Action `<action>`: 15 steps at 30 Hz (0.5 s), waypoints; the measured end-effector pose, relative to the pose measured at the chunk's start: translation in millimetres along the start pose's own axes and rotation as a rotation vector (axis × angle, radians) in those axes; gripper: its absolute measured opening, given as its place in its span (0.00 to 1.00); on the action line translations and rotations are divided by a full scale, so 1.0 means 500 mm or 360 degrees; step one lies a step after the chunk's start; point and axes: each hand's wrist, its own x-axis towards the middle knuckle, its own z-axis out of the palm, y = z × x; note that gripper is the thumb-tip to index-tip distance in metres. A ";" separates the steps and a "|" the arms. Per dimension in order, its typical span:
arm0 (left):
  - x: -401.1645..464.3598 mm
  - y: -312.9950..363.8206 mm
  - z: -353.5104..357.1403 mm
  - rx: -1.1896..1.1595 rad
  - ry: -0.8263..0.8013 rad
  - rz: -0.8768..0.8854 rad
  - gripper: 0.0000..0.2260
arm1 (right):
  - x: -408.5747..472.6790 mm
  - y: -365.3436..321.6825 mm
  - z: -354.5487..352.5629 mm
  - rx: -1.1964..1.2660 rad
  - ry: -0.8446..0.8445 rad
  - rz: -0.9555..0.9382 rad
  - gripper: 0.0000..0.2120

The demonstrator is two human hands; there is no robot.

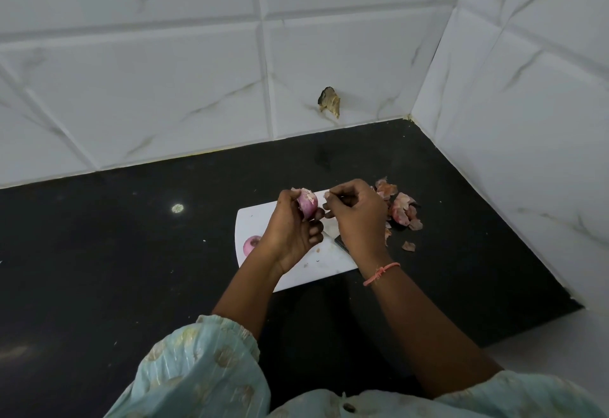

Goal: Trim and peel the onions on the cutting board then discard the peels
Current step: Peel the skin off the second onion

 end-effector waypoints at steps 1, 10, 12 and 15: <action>0.000 0.001 0.000 -0.0010 0.0004 -0.0015 0.20 | 0.002 0.006 -0.003 0.0033 0.0062 0.0020 0.06; 0.013 -0.003 -0.003 0.0043 0.0050 -0.0109 0.17 | 0.053 0.103 -0.072 -0.0692 0.0036 0.0211 0.11; 0.017 -0.005 -0.001 0.0010 0.0042 -0.0128 0.19 | 0.043 0.096 -0.066 -0.0688 0.0107 0.0015 0.06; 0.016 -0.006 0.010 -0.0080 0.0022 -0.0141 0.25 | 0.015 0.062 -0.032 -0.0534 -0.0089 -0.0252 0.14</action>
